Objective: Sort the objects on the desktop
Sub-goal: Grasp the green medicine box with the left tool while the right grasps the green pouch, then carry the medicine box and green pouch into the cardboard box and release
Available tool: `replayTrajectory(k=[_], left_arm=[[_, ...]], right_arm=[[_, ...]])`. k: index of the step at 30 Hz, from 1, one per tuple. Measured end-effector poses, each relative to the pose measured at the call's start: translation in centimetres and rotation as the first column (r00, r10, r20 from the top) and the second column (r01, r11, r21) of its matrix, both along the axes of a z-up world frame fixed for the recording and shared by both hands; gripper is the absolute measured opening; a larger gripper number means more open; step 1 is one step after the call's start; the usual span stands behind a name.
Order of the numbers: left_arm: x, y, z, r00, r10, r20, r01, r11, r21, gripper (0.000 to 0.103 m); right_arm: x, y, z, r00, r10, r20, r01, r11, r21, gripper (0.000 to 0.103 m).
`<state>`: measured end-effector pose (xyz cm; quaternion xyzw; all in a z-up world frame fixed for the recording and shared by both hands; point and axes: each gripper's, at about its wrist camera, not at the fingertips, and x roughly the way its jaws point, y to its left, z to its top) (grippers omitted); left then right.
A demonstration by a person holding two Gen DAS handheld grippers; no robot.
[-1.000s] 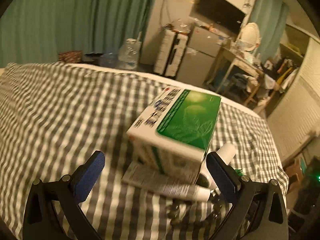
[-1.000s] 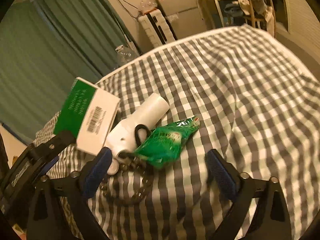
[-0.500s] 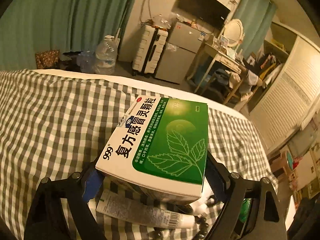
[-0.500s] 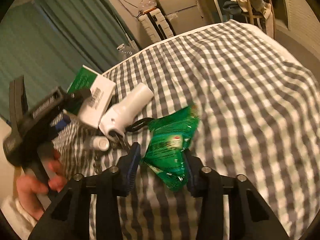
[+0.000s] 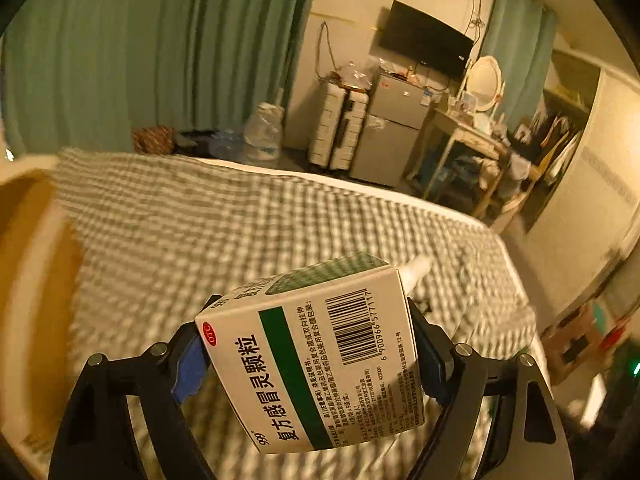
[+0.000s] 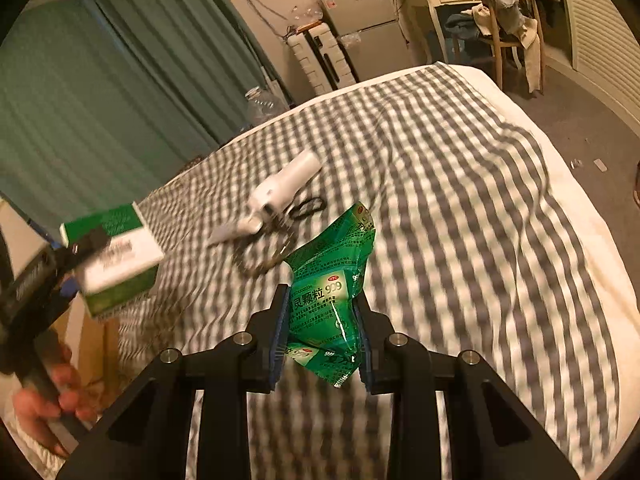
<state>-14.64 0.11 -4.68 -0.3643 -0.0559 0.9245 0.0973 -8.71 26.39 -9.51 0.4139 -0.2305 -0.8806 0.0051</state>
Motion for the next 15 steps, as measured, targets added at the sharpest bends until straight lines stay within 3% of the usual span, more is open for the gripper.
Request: replayTrajectory(k=[2, 7, 12, 15], left_arm=[[2.4, -1.2, 0.8, 1.0, 0.009, 0.003, -0.009, 1.0, 0.01, 0.086], [4.9, -6.9, 3.9, 0.981, 0.196, 0.002, -0.195, 0.976, 0.098, 0.086], [6.3, -15.4, 8.2, 0.904, 0.425, -0.052, -0.419, 0.903, 0.099, 0.086], [6.7, -20.6, 8.9, 0.858, 0.51, -0.064, -0.506, 0.86, 0.068, 0.086]], right_arm=[[1.5, -1.4, 1.2, 1.0, 0.025, -0.002, -0.025, 1.0, 0.006, 0.029], [4.2, -6.5, 4.9, 0.989, 0.145, -0.029, -0.145, 0.989, 0.016, 0.029], [2.7, -14.5, 10.6, 0.943, 0.319, -0.095, -0.316, 0.948, 0.042, 0.029], [0.4, -21.2, 14.1, 0.879, 0.457, -0.137, -0.452, 0.889, 0.07, 0.029]])
